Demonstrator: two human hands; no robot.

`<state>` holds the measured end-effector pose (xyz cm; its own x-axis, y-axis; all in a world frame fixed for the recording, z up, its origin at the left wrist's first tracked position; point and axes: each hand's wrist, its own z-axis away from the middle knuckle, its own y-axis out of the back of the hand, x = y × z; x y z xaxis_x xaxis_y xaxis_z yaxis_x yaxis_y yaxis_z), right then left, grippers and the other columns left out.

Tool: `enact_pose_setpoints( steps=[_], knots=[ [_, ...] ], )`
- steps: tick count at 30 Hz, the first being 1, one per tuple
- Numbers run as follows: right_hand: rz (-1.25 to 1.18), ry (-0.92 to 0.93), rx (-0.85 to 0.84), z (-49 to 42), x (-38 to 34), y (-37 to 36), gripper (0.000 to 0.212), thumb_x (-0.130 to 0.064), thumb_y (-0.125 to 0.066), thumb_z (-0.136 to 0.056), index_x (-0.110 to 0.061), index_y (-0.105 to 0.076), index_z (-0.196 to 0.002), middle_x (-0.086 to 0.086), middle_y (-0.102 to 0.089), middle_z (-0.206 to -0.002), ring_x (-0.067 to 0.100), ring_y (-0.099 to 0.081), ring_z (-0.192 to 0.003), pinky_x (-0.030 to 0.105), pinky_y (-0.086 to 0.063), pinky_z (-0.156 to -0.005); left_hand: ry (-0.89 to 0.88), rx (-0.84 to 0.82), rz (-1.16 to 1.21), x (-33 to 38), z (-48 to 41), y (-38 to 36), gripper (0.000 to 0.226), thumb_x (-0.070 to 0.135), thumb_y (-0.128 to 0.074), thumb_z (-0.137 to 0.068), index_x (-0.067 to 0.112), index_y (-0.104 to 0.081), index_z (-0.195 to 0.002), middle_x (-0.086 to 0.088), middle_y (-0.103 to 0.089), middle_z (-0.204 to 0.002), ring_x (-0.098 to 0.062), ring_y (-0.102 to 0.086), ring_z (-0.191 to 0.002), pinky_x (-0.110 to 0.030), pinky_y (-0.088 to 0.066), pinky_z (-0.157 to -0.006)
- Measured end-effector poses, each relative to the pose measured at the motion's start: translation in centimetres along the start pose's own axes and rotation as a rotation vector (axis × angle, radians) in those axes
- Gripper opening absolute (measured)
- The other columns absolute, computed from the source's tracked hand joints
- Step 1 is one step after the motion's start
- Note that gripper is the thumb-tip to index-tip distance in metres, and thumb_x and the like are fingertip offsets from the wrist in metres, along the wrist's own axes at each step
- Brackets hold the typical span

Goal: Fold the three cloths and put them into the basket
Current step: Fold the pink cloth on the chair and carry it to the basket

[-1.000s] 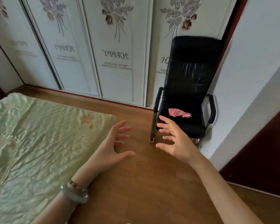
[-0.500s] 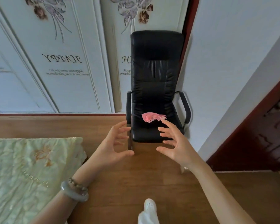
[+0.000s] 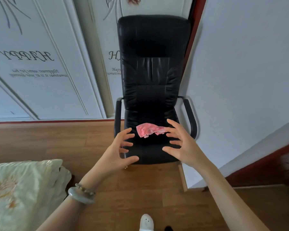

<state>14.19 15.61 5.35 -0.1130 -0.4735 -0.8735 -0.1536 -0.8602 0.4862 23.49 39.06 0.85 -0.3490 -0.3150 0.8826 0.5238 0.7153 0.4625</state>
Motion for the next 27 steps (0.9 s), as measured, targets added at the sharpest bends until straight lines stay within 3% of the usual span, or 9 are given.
enact_pose_setpoints(
  steps=[6,9,13,19,24,27],
  knots=[
    [0.035,-0.069,-0.028,-7.7,3.9,2.1,0.084,-0.016,-0.075,-0.076,-0.041,-0.027,-0.14,-0.033,-0.048,-0.115,-0.009,-0.049,-0.112,0.01,-0.045,-0.086,0.096,-0.022,0.019,-3.8,-8.0,-0.9,0.087,0.022,-0.08,-0.073,0.036,-0.027,-0.141,0.027,-0.045,-0.13,-0.001,-0.056,-0.109,-0.026,-0.053,-0.088],
    [0.063,-0.1,-0.034,-11.4,6.2,2.9,0.081,-0.017,-0.074,-0.077,-0.037,-0.028,-0.14,-0.034,-0.045,-0.114,-0.01,-0.049,-0.109,0.009,-0.043,-0.087,0.14,-0.035,0.009,-5.7,-11.9,-1.4,0.086,0.02,-0.078,-0.075,0.034,-0.026,-0.141,0.028,-0.045,-0.128,0.004,-0.054,-0.108,-0.02,-0.052,-0.086],
    [0.099,-0.144,-0.036,-16.6,9.9,3.6,0.074,-0.017,-0.073,-0.077,-0.036,-0.035,-0.138,-0.028,-0.047,-0.118,-0.012,-0.047,-0.106,0.007,-0.041,-0.085,0.165,-0.052,0.013,-8.9,-17.3,-2.0,0.083,0.018,-0.077,-0.076,0.032,-0.028,-0.141,0.027,-0.046,-0.125,0.001,-0.055,-0.109,-0.019,-0.05,-0.085],
    [0.154,-0.265,-0.032,-25.1,16.7,3.7,0.058,-0.014,-0.069,-0.08,-0.03,-0.047,-0.131,-0.012,-0.053,-0.126,-0.002,-0.049,-0.107,0.011,-0.041,-0.085,0.292,-0.092,0.012,-15.7,-24.3,-3.4,0.07,0.018,-0.076,-0.077,0.053,-0.034,-0.121,0.028,-0.048,-0.119,0.002,-0.054,-0.105,-0.016,-0.045,-0.083],
    [0.236,-0.37,-0.034,-30.3,23.6,2.9,0.049,-0.013,-0.066,-0.082,-0.025,-0.052,-0.127,-0.004,-0.057,-0.124,0.003,-0.051,-0.103,0.014,-0.042,-0.082,0.427,-0.18,-0.058,-22.6,-28.8,-5.5,0.055,0.018,-0.074,-0.079,0.028,-0.048,-0.127,0.012,-0.053,-0.117,-0.01,-0.056,-0.103,-0.023,-0.045,-0.083],
    [0.3,-0.409,-0.075,-32.7,28.3,1.9,0.046,-0.013,-0.065,-0.083,-0.024,-0.052,-0.126,-0.003,-0.058,-0.123,0.002,-0.05,-0.1,0.016,-0.041,-0.082,0.498,-0.186,-0.065,-26.4,-30.6,-7.4,0.051,0.018,-0.074,-0.079,0.025,-0.052,-0.124,0.01,-0.056,-0.113,-0.008,-0.056,-0.099,-0.019,-0.043,-0.079]
  ],
)
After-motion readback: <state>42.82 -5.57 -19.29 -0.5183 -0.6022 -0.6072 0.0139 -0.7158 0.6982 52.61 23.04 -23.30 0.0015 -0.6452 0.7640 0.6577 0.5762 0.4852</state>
